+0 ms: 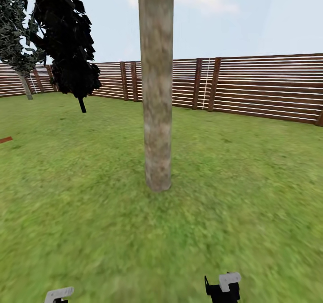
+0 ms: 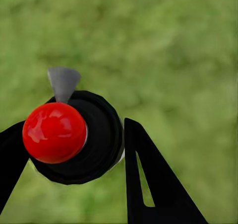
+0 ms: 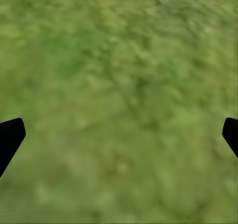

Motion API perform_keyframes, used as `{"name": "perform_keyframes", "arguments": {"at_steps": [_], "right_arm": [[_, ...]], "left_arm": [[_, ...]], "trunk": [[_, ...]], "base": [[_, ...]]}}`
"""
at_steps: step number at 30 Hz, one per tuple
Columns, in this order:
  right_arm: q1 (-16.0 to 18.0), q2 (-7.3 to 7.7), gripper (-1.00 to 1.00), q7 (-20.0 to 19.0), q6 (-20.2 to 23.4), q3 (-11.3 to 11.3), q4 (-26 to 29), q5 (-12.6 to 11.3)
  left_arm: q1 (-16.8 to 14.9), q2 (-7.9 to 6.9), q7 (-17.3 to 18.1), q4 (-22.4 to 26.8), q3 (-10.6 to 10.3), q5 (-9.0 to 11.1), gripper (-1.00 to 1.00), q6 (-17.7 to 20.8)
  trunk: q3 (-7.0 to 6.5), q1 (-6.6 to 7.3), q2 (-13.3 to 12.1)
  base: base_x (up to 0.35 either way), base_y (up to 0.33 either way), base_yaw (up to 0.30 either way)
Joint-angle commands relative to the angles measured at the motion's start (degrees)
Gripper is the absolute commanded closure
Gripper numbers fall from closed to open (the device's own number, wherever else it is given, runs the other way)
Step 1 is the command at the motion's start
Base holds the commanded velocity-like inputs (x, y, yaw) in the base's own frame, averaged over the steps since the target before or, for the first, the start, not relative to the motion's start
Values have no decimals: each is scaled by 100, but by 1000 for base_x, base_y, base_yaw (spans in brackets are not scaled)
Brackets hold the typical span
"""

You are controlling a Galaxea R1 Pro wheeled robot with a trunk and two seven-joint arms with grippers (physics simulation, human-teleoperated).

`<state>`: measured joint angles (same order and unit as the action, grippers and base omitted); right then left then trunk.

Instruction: In the garden, pick up the pesticide atomizer on the floor and spray pesticide onto both trees until each tree trunk is fully covered.

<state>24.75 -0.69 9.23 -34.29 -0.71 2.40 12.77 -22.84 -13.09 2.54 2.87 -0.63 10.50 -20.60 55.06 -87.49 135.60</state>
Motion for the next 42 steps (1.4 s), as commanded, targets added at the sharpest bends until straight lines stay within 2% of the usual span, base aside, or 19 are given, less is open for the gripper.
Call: {"name": "perform_keyframes", "arguments": {"at_steps": [1, 9, 16, 18, 21, 24, 25, 26, 28, 30, 31, 33, 34, 35, 36, 38, 42], "right_arm": [[4, -1, -100, 52, -7, -8, -5, 60], [4, -6, -100, 60, -7, -7, -3, 60], [11, -2, -100, 45, 3, 5, 98, 80], [12, 4, -100, 36, 13, 8, 346, 91], [12, 13, -100, -54, 120, 69, 962, 123], [12, 25, -100, -637, 337, 314, 1595, 400], [12, 25, -100, -1019, 446, 373, 1835, 608], [12, 25, -100, -1257, 508, 397, 1954, 765], [44, 25, -100, -1987, 639, 423, 2142, 1315], [198, 25, -100, -2664, 684, 430, 2200, 1730], [317, 22, -100, -3026, 691, 434, 2207, 1822], [506, 10, -100, -3667, 700, 439, 2223, 1872], [556, 6, -100, -3853, 705, 439, 2225, 1877], [613, -2, -100, -4123, 713, 440, 2235, 1882], [662, -9, -100, -4438, 723, 440, 2246, 1886], [668, -10, -100, -4486, 729, 440, 2247, 1886], [671, -20, -100, -4516, 726, 470, 2248, 1907]], "left_arm": [[-2, -1, 27, -5, -8, 49, 100, -16], [-4, -9, 19, -9, -11, 41, 100, -20], [-16, 68, 45, 84, -83, -17, 100, -8], [-55, 63, 52, 179, -98, -84, 100, -6], [-93, 40, 56, 444, -109, -336, 100, 14], [-106, 0, 137, 639, -107, -900, 100, 40], [-129, -13, 295, 713, -106, -1315, 100, 45], [-178, -18, 471, 768, -105, -1614, 100, 49], [-444, -34, 1488, 908, -99, -2584, 100, 75], [-781, -50, 2704, 963, -98, -3348, 100, 94], [-951, -49, 3145, 971, -96, -3670, 100, 104], [-1143, -8, 3561, 985, -100, -4268, 100, 351], [-1182, 9, 3634, 992, -98, -4447, 100, 471], [-1232, 26, 3718, 1022, -97, -4719, 100, 609], [-1283, 51, 3974, 1062, -96, -5200, 100, 734], [-1290, 68, 4173, 1077, -95, -5311, 100, 751], [-1293, 158, 4318, 1168, -129, -5371, 100, 758]], "trunk": [[5, -1, 2], [5, -1, 2], [5, -1, 2], [5, -1, 2], [5, -1, 2], [5, -1, 2], [5, -1, 2], [5, -1, 2], [5, -1, 2], [5, -1, 2], [5, -1, 2], [5, -1, 2], [5, -1, 2], [5, -1, 2], [5, -1, 2], [5, -1, 2], [5, -1, 2]], "base": [[282, 0, 0], [323, 0, 0], [298, 0, 0], [118, 0, 0], [40, 0, 0], [8, 0, 0], [3, 0, 0], [2, 0, 0], [0, 0, 0], [0, 0, 0], [0, 0, 0], [0, 0, 0], [0, 0, 0], [0, 0, 0], [0, 0, 0], [0, 0, 0], [0, 0, 0]]}}
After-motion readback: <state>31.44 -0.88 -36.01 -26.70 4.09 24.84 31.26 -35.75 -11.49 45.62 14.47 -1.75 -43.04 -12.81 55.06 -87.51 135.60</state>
